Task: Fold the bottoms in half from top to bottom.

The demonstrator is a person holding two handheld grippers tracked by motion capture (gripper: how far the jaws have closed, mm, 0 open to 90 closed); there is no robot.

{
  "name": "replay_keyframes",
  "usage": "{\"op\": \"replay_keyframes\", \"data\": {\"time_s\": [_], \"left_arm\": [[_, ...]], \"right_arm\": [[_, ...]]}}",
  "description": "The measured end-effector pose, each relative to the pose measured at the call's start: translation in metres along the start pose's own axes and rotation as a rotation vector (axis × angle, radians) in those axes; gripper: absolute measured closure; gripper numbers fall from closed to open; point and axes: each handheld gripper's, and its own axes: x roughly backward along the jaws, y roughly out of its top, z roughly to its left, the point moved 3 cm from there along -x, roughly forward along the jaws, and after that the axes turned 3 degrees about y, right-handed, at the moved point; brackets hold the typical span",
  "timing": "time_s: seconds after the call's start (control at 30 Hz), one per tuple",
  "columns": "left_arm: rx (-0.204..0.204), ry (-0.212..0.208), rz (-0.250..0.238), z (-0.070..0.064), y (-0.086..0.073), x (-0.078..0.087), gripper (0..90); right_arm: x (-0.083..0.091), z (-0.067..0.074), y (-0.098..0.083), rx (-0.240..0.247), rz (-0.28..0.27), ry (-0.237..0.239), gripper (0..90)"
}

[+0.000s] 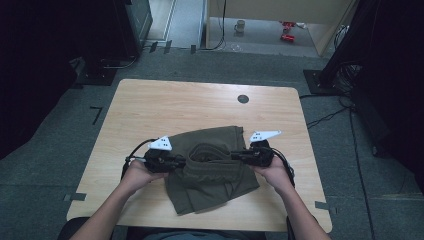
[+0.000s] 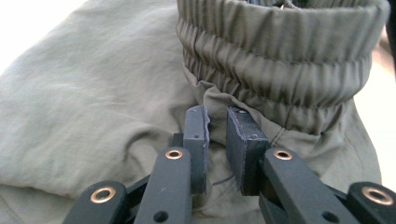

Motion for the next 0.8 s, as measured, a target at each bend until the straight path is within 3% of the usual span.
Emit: {"op": "replay_keyframes", "data": {"time_s": [0.17,0.27,0.33,0.43,0.57,0.63,0.7,0.8], "left_arm": [[-0.039,-0.034,-0.015,-0.018,-0.006,0.007,75.2],[-0.038,-0.057,-0.021,-0.025,-0.009,0.008,72.1],[-0.039,-0.050,-0.014,-0.029,-0.011,0.008,71.1],[0.017,-0.034,0.010,-0.027,-0.013,0.007,67.8],[0.096,0.010,0.023,-0.014,-0.015,0.005,67.4],[0.111,0.053,0.047,-0.008,-0.018,0.002,67.4],[0.151,0.069,0.074,0.000,-0.023,-0.002,66.8],[0.158,0.079,0.084,0.003,-0.025,-0.005,67.0]], "right_arm": [[0.009,0.007,-0.009,0.026,0.012,-0.017,78.6],[0.013,0.011,-0.014,0.043,0.032,-0.023,75.8],[0.014,0.012,-0.015,0.043,0.038,-0.022,74.8],[0.016,0.015,-0.013,0.056,0.021,-0.043,72.2],[0.013,0.012,-0.011,0.063,0.000,-0.074,68.8],[0.008,0.008,-0.012,0.060,0.002,-0.095,66.0],[-0.003,0.001,-0.015,0.057,0.023,-0.109,64.3],[-0.012,-0.005,-0.018,0.035,0.058,-0.130,65.1]]}}
